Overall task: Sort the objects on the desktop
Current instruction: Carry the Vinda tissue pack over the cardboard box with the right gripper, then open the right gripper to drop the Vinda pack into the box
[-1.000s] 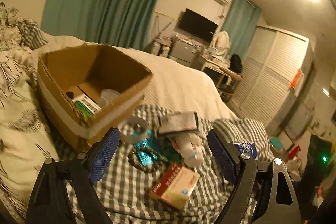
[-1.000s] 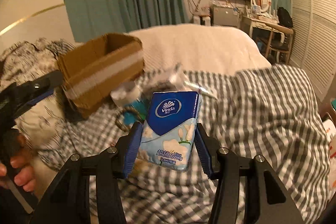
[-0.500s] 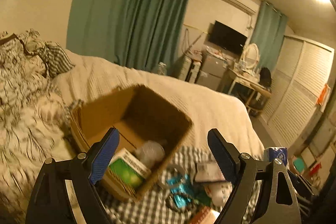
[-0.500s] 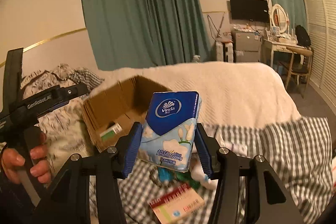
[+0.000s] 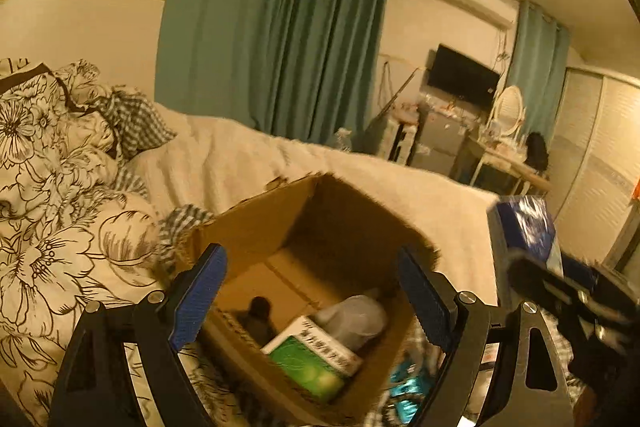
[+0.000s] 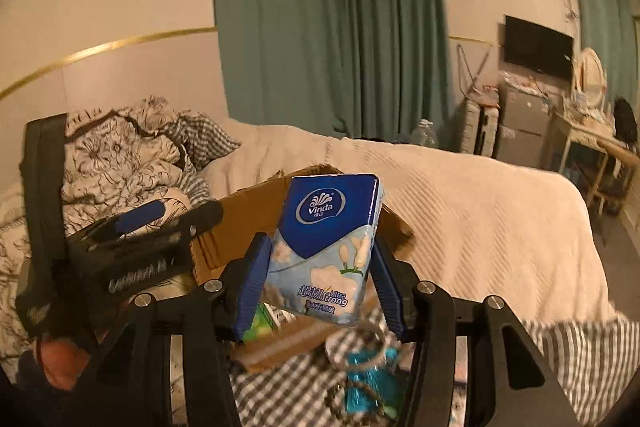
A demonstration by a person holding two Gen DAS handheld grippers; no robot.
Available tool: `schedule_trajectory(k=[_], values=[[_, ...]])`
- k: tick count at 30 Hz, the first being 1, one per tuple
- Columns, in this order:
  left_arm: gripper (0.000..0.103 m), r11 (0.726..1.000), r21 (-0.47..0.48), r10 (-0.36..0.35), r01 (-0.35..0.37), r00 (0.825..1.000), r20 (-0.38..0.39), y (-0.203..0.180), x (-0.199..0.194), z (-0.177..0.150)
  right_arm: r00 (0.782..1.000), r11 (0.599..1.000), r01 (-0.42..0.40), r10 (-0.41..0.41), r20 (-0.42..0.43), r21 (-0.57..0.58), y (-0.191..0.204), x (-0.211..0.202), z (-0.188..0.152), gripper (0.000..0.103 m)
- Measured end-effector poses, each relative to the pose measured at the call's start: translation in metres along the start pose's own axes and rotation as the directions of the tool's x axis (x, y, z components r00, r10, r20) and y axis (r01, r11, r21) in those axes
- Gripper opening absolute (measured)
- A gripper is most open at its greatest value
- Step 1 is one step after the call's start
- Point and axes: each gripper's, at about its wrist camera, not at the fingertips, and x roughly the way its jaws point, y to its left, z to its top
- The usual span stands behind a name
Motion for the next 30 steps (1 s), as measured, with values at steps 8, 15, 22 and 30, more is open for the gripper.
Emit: schedule_trajectory(k=[8,15,22,30], values=[[0.089,0.999,-0.032,-0.002,0.0,0.996,-0.087,0.022,0.035,-0.012,0.997,0.999,-0.014,0.016,-0.082,0.031,0.007,0.065,-0.002,0.053],[0.097,0.997,-0.057,-0.062,0.053,0.982,-0.177,0.021,0.05,-0.029,0.999,0.993,0.021,-0.015,-0.046,0.119,-0.018,0.05,-0.009,0.079],[0.103,0.993,0.003,-0.118,0.12,0.981,-0.157,-0.02,0.006,-0.047,0.997,0.985,0.074,-0.069,-0.035,0.157,-0.047,-0.019,-0.039,0.08],[0.103,0.944,0.16,-0.242,0.288,0.935,-0.257,-0.1,-0.023,-0.134,0.974,0.962,0.223,-0.212,-0.083,0.161,-0.101,-0.105,-0.111,0.084]])
